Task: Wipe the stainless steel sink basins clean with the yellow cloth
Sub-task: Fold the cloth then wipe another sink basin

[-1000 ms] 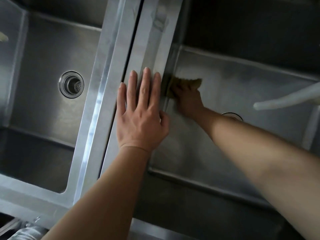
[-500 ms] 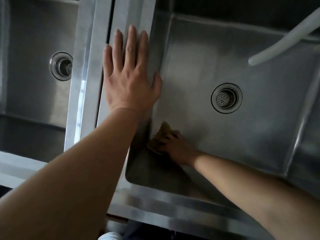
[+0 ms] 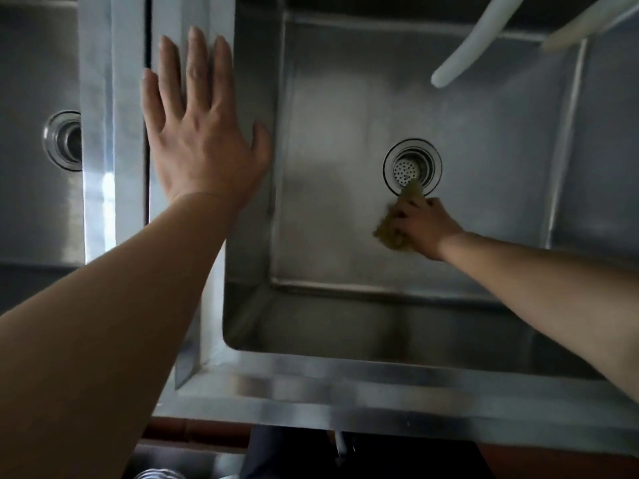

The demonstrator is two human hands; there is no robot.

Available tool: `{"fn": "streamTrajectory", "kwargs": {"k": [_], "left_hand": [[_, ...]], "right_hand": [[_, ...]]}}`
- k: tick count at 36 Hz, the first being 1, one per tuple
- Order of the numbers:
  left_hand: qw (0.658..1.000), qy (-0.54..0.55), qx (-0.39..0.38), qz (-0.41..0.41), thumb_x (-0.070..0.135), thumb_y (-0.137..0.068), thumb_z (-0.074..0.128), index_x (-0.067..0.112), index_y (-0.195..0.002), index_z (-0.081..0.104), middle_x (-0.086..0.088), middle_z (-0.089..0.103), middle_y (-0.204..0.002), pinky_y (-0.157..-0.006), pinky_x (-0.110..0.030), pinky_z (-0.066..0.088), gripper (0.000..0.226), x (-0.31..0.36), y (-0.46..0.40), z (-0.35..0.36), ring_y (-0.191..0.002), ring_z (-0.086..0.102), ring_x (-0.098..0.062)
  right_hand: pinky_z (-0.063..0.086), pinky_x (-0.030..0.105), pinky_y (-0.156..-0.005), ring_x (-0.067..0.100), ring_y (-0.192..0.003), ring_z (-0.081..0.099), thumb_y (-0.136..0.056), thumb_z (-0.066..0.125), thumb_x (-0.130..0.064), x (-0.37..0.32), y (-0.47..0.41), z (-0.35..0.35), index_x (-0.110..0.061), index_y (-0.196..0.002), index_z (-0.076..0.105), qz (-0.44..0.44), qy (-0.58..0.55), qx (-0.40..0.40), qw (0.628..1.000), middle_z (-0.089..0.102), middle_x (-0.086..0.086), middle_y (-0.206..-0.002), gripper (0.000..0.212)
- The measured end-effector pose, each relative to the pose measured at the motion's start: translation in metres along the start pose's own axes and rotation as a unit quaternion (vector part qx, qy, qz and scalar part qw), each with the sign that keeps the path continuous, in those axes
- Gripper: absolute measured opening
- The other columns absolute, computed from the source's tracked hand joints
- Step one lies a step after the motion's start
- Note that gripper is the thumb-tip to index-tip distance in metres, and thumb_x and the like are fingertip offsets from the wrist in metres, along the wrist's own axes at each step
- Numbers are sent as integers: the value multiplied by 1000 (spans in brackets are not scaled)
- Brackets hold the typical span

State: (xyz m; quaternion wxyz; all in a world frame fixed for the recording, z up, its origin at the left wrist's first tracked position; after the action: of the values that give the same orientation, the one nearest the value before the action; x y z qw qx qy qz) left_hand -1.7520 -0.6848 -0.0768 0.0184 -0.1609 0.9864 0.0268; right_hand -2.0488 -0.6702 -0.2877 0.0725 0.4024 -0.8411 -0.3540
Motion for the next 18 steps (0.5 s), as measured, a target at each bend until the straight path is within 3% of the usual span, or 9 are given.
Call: {"fn": "streamTrajectory", "kwargs": {"k": [4,8,10,12,14,16,18], "left_hand": [[1000,-1,4,-2,49,-90,41,21,-158,10,-6,8,-166,-124,-49,8,80,0,1,1,-153,3,-31],[1000,-1,9,-4,49,-90,41,21,-158,10,-5,8,-166,-124,-49,7,79,0,1,1,-153,3,-31],[1000,1,9,-4,49,-90,42,21,-158,11,-5,8,-166,-124,-49,7,80,1,0,0,-153,3,-31],[1000,-1,9,-3,49,-90,42,21,-158,11,-6,8,-166,-123,-49,8,80,1,0,-1,-153,4,-31],[1000,-2,8,-2,49,-90,42,21,-157,11,-6,8,-166,-123,-50,8,79,1,1,-1,-153,4,-31],[1000,-3,7,-1,49,-90,42,20,-157,10,-6,8,-166,-123,-50,8,80,1,0,-1,-153,3,-32],[1000,-4,6,-1,49,-90,42,20,-157,9,-7,7,-166,-123,-50,7,80,1,0,0,-153,3,-32]], "right_hand": [[37,46,-96,34,-132,37,-84,62,-13,24,-5,-18,-24,-128,60,171,-191,103,961,49,8,-135,45],[46,48,-91,37,-120,42,-81,53,-6,34,8,-23,-22,-118,64,306,-305,211,877,54,11,-122,42],[48,44,-88,38,-112,47,-82,53,-7,39,21,-15,-25,-111,65,371,-353,227,829,56,11,-117,35],[46,33,-83,33,-106,54,-84,56,-10,32,27,-3,-27,-100,66,362,-402,175,823,60,8,-112,26],[42,25,-82,22,-100,58,-86,63,-10,12,32,15,-29,-95,65,288,-473,72,830,63,1,-108,21],[46,25,-93,20,-105,61,-88,68,-10,-13,45,37,-26,-105,69,218,-517,-48,826,65,0,-118,23],[41,22,-100,23,-119,58,-91,68,-24,-29,61,53,-31,-119,67,164,-400,-144,890,58,-1,-137,29]]}}
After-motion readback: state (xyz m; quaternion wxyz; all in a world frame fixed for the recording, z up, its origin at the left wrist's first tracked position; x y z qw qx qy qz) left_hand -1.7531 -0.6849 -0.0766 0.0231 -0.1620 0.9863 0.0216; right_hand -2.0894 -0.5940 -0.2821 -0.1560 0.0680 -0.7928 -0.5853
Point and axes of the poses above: each hand's wrist, its own y-axis away from the middle knuckle, its own z-axis out of the palm, x = y × z, the point moved 7 cm from there along -y, towards the middle knuckle
